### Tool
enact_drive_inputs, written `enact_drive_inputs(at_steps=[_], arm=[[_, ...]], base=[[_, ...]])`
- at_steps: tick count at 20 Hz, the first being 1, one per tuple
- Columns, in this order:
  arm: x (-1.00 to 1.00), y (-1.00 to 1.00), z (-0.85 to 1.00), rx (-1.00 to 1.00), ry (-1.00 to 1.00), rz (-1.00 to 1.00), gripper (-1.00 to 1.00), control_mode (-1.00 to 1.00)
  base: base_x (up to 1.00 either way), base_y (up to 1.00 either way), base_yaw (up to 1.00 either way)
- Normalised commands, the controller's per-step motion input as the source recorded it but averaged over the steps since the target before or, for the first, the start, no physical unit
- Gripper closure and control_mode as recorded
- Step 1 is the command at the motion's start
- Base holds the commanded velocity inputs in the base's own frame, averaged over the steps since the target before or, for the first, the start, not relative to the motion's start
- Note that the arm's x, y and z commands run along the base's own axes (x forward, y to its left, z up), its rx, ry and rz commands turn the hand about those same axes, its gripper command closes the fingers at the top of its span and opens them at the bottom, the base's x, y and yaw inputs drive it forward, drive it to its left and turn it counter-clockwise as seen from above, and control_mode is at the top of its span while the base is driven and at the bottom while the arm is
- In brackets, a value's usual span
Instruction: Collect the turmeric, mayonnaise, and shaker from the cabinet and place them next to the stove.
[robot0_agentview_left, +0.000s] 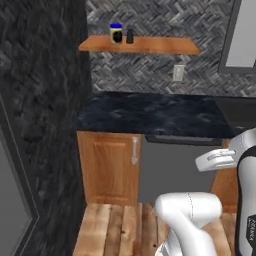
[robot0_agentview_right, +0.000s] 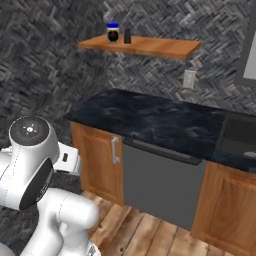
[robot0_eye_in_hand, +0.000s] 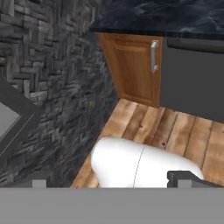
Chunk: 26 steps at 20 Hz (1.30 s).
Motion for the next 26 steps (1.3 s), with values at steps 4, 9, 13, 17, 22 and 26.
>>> enact_drive_inputs(at_steps=[4,9,13,17,22,26], arm=[[0.0,0.0,0.0,0.0,0.0,0.0,-1.0,1.0],[0.0,0.0,0.0,0.0,0.0,0.0,-1.0,1.0],[0.0,0.0,0.0,0.0,0.0,0.0,-1.0,1.0],[0.0,0.0,0.0,0.0,0.0,0.0,-1.0,1.0],[0.0,0.0,0.0,0.0,0.0,0.0,-1.0,1.0],[0.0,0.0,0.0,0.0,0.0,0.0,-1.0,1.0]], base=[[0.84,0.03,-0.38],[0.76,0.23,-0.34],[0.67,0.37,-0.3],[0.5,0.64,-0.21],[0.47,0.69,-0.07],[0.56,0.41,0.0]])
